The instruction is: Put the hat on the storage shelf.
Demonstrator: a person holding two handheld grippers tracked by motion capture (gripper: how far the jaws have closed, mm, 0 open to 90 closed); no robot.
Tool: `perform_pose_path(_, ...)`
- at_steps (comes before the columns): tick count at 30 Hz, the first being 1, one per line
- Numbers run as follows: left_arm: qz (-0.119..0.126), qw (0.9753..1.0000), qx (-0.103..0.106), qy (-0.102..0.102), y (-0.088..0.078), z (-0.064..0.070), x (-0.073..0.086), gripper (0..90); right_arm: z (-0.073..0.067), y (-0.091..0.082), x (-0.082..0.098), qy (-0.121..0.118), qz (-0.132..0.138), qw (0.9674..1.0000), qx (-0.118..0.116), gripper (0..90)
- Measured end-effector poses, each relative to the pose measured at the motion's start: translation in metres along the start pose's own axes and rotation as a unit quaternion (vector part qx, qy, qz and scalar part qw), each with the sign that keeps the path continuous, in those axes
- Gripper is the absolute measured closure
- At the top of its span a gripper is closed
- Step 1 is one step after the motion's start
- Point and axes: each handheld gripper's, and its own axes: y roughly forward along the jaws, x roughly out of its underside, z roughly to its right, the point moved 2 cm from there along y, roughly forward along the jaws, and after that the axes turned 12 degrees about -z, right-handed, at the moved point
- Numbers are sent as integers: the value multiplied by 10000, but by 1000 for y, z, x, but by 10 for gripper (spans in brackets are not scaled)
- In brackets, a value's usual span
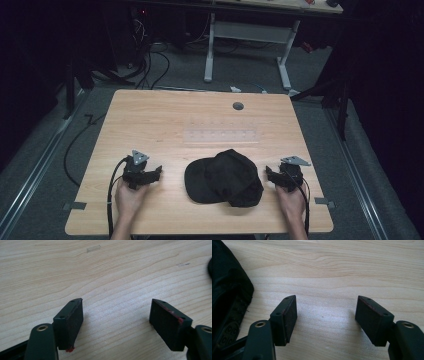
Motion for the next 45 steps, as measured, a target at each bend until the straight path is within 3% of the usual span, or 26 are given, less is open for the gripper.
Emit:
perform_pose_path(14,8,10000,4,-5,0,0,0,280,-1,1,0,-42,-15,10000,-44,313)
perform_pose_path(21,9,10000,7,-8,0,0,0,281,1,-2,0,19,-57,10000,-64,364)
perform_pose_path(24,4,10000,6,-3,0,0,0,281,3,-6,0,139,9,9996,-242,386)
perform_pose_path(29,6,10000,5,-4,0,0,0,281,0,-18,-3,143,286,9983,-478,401)
perform_pose_path(30,11,10000,6,-8,0,0,0,281,-2,-25,-4,96,415,9974,-577,406)
perform_pose_path(38,11,10000,4,-6,0,0,0,282,-15,-46,-13,-133,513,9940,-960,398)
perform_pose_path(40,5,10000,2,0,0,0,0,281,-26,-55,-21,-292,550,9915,-1143,380)
perform_pose_path(45,12,10000,2,-7,0,0,0,282,-41,-62,-30,-536,625,9880,-1310,364)
